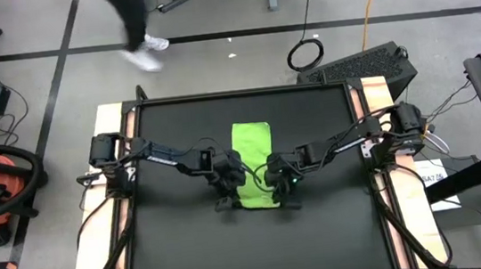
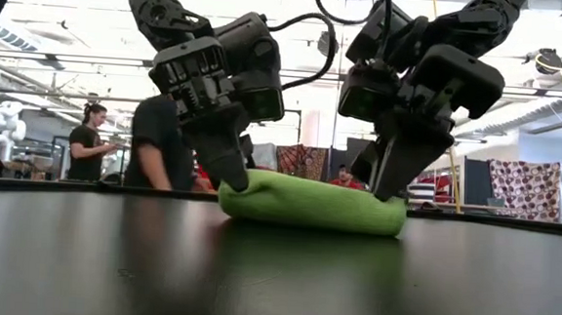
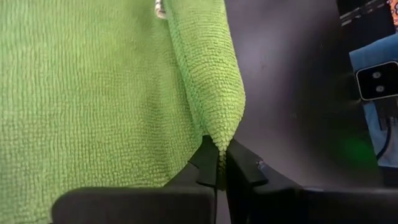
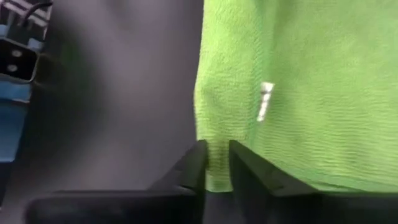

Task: Roll towel
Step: Roll the green towel

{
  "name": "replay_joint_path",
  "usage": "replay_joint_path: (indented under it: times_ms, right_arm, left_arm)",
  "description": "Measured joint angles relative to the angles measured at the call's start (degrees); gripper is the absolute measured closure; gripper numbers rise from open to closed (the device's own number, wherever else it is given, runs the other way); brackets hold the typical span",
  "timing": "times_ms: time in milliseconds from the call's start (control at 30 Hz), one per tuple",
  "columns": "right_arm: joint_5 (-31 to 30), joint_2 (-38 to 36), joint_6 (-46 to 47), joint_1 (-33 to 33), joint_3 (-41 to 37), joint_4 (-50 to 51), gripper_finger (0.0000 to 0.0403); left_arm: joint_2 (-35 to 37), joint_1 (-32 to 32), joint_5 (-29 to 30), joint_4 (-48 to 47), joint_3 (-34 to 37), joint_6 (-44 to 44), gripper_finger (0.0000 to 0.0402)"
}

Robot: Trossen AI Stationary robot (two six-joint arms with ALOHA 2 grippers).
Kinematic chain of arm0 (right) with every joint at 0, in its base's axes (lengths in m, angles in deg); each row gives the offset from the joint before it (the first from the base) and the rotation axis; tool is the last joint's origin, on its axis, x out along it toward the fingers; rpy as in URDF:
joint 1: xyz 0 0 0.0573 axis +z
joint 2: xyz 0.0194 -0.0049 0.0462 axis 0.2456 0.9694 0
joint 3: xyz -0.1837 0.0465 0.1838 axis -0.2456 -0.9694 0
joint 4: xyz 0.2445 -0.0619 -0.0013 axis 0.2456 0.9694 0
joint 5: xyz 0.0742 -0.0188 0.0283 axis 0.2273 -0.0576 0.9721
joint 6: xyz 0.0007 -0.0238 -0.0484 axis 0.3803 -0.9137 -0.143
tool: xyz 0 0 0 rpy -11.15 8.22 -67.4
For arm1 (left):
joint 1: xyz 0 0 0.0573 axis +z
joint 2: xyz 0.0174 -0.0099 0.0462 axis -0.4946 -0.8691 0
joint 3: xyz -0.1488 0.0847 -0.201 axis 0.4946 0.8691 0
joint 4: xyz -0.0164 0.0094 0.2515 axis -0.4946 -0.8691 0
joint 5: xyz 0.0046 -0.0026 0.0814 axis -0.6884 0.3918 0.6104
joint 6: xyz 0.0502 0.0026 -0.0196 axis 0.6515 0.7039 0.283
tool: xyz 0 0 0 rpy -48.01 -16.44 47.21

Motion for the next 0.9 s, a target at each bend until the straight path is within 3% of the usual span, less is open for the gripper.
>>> replay_joint_path:
  times_ms: [167, 300, 467, 900]
  right_arm:
    - [-2.8, -2.4, -1.0, 0.0, 0.0, 0.3, 0.0249]
    - [-6.7, -4.6, -2.6, 1.7, 0.0, 0.4, 0.0208]
    - [-12.5, -4.6, -2.8, 6.7, 0.0, 1.1, 0.0209]
    - [-40.3, -4.3, -2.6, 21.2, 0.0, -0.7, 0.0236]
  left_arm:
    - [-0.8, 0.0, -1.4, -0.2, 0.0, -0.5, 0.039]
    - [-3.4, 0.0, -2.8, -0.1, 0.0, -2.4, 0.0389]
    - [-4.9, -0.1, -4.0, 0.6, -0.2, -4.1, 0.0389]
    - [-5.1, 0.1, -5.1, 1.6, -0.2, -5.8, 0.0389]
